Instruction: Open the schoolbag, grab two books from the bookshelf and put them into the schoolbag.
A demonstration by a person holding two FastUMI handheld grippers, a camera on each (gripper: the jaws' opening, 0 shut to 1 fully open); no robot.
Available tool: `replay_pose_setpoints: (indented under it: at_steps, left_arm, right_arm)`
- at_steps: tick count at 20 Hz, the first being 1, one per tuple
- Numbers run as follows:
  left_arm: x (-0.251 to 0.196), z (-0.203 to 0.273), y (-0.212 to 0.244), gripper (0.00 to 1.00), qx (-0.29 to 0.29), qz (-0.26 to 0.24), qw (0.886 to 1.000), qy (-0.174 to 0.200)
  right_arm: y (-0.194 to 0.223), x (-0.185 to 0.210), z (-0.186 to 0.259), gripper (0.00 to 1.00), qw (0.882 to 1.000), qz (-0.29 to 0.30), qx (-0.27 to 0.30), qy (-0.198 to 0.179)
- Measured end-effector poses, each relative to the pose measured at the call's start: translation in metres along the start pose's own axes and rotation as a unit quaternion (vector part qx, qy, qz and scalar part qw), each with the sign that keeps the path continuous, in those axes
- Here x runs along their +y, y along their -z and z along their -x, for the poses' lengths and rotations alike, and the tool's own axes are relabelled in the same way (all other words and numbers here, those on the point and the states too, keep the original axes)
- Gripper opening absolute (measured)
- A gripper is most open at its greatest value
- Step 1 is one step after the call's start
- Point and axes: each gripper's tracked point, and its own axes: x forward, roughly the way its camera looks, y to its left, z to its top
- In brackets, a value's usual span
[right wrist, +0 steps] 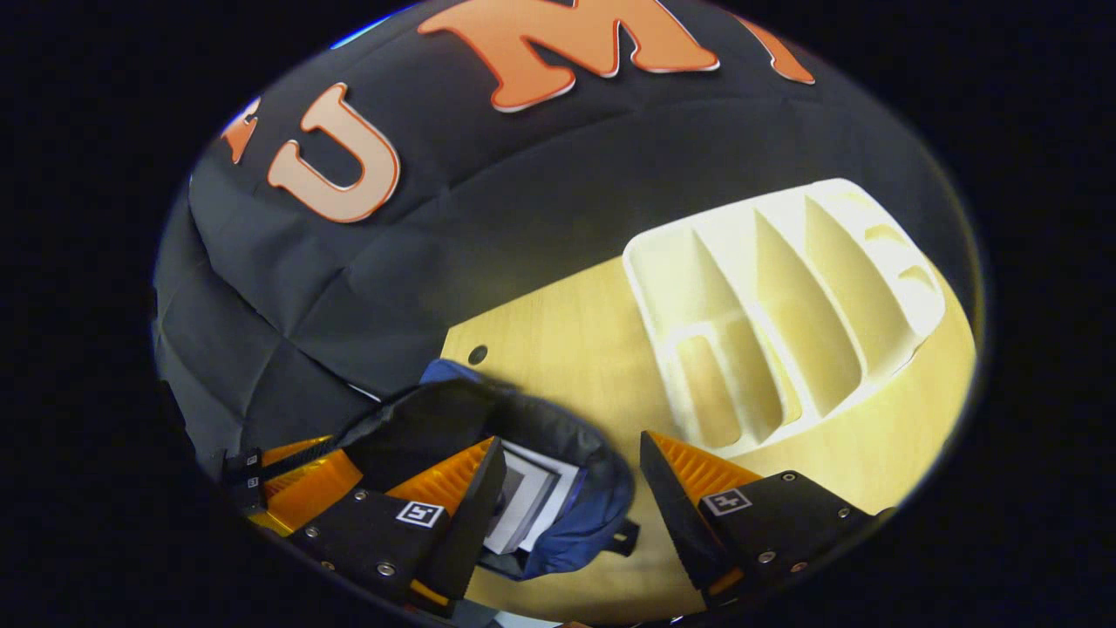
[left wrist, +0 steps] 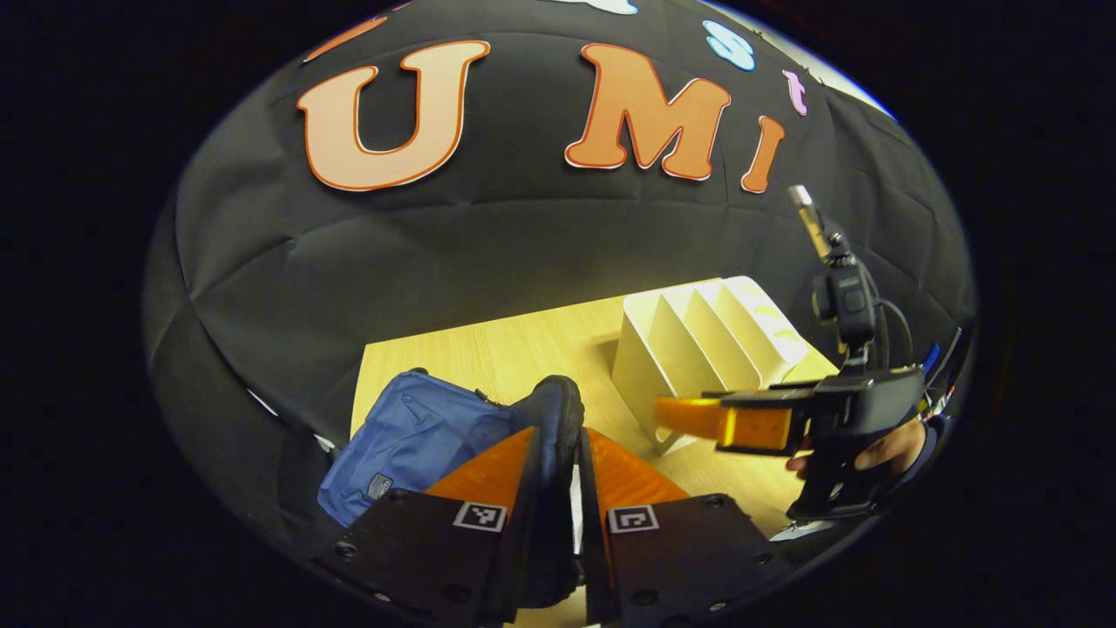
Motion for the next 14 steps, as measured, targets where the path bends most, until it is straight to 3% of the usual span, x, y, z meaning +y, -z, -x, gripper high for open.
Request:
replay_pose_setpoints:
  at_steps: [7, 8, 10, 11, 14]
  left_arm:
    - [-0.062, 0.005, -0.023, 0.43, -0.047, 0.015, 0.998, -0.043]
    - [-0.073, 0.005, -0.028, 0.64, -0.055, 0.014, 0.997, -0.046]
    - [-0.094, 0.005, -0.040, 0.89, -0.073, 0.012, 0.996, -0.051]
    - [-0.102, 0.005, -0.047, 0.88, -0.083, 0.013, 0.995, -0.054]
    - [-0.126, 0.007, -0.068, 0.97, -0.122, 0.030, 0.990, -0.060]
  right_arm:
    - [-0.069, -0.063, 0.051, 0.92, 0.995, 0.069, -0.070, 0.004]
    - [-0.074, -0.070, 0.056, 0.92, 0.994, 0.080, -0.076, 0.002]
    - [-0.088, -0.083, 0.070, 0.92, 0.991, 0.097, -0.095, 0.001]
    - [-0.097, -0.091, 0.076, 0.92, 0.989, 0.107, -0.106, 0.003]
    - [-0.120, -0.112, 0.095, 0.92, 0.981, 0.126, -0.147, 0.017]
